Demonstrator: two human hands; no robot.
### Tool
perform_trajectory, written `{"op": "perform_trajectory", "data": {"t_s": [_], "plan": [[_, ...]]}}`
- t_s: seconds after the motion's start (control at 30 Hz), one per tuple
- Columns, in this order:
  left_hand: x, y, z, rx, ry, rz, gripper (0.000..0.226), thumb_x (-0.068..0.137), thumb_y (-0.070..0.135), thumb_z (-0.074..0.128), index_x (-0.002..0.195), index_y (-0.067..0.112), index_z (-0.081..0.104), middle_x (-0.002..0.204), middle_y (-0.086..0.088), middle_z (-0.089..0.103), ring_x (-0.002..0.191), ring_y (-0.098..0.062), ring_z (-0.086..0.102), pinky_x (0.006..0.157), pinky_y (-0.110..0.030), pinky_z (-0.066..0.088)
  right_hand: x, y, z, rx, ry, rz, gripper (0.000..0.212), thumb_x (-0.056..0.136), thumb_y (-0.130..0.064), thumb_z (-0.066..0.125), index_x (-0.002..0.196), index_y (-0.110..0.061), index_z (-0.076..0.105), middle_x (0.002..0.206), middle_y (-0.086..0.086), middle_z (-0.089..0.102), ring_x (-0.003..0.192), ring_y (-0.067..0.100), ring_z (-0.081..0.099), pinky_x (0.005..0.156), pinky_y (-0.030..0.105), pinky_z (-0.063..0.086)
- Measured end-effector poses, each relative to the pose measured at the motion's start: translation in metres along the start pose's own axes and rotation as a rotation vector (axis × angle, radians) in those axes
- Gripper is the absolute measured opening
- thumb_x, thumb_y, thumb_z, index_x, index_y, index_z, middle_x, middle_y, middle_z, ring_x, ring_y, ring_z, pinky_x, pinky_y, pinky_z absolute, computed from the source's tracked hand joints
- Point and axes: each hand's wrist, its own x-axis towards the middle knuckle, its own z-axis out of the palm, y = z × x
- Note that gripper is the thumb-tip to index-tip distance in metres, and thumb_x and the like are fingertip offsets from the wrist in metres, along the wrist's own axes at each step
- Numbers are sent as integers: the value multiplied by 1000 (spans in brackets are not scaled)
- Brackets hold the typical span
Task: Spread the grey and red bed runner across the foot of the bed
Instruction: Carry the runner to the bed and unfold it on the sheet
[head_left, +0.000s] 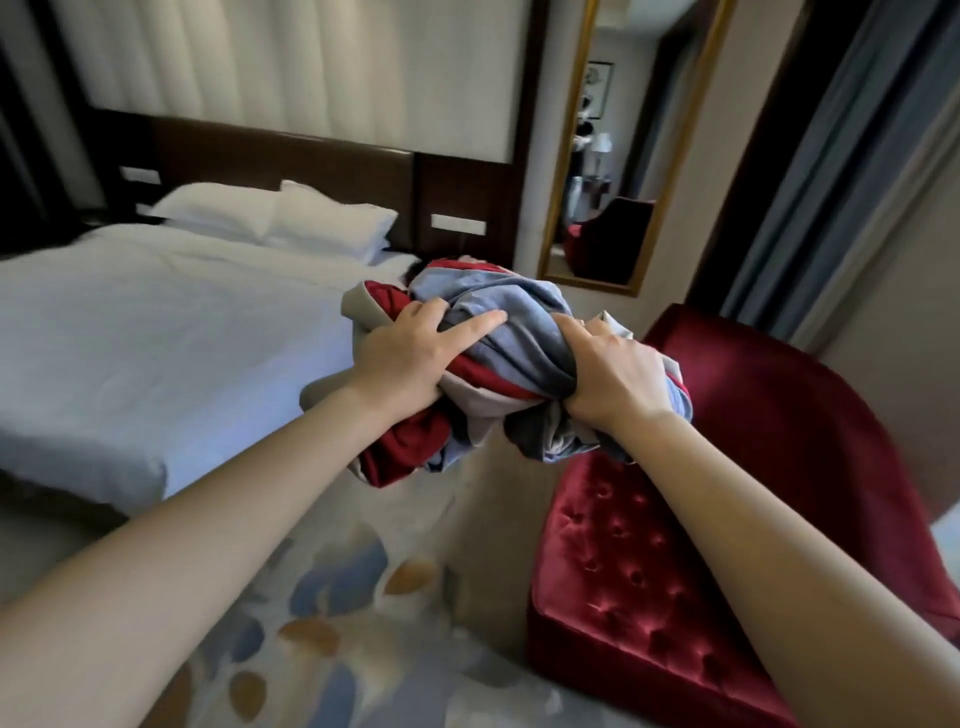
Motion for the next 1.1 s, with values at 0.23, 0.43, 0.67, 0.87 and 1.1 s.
{"op": "perform_trajectory", "data": {"t_s": [0.23, 0.43, 0.67, 0.87, 1.1], "plan": [[-40, -70, -26, 154, -11, -190, 64, 77, 10, 72, 135, 28, 52, 91, -18, 55, 80, -38, 58, 42, -35, 44, 68, -74, 25, 91, 9, -222, 64, 64, -22, 66, 123, -27, 40, 98, 5, 54, 83, 35, 56, 55, 35, 41], [-73, -120, -50, 308, -55, -381, 69, 78, 17, 72, 139, 34, 45, 96, -13, 52, 86, -34, 55, 45, -35, 46, 118, -144, 36, 202, -3, -418, 71, 63, -22, 69, 126, -31, 37, 100, 6, 54, 77, 37, 59, 57, 36, 46], [-122, -150, -84, 496, -84, -549, 69, 80, 20, 69, 140, 38, 41, 96, -9, 50, 87, -32, 53, 45, -31, 40, 142, -221, 42, 275, 64, -624, 77, 60, -20, 74, 129, -30, 42, 95, 6, 56, 69, 36, 58, 49, 31, 34], [-174, -163, -125, 584, -131, -679, 68, 81, 20, 65, 141, 40, 39, 97, -9, 48, 90, -33, 51, 47, -36, 45, 135, -294, 39, 356, 92, -752, 64, 74, -25, 63, 133, -29, 40, 102, 7, 56, 73, 36, 59, 52, 31, 32], [-226, -180, -179, 705, -140, -756, 67, 81, 19, 66, 140, 38, 41, 96, -10, 48, 86, -33, 51, 46, -35, 43, 121, -372, 17, 471, 130, -856, 64, 72, -26, 63, 132, -29, 41, 103, 8, 56, 69, 37, 59, 52, 31, 32]]}}
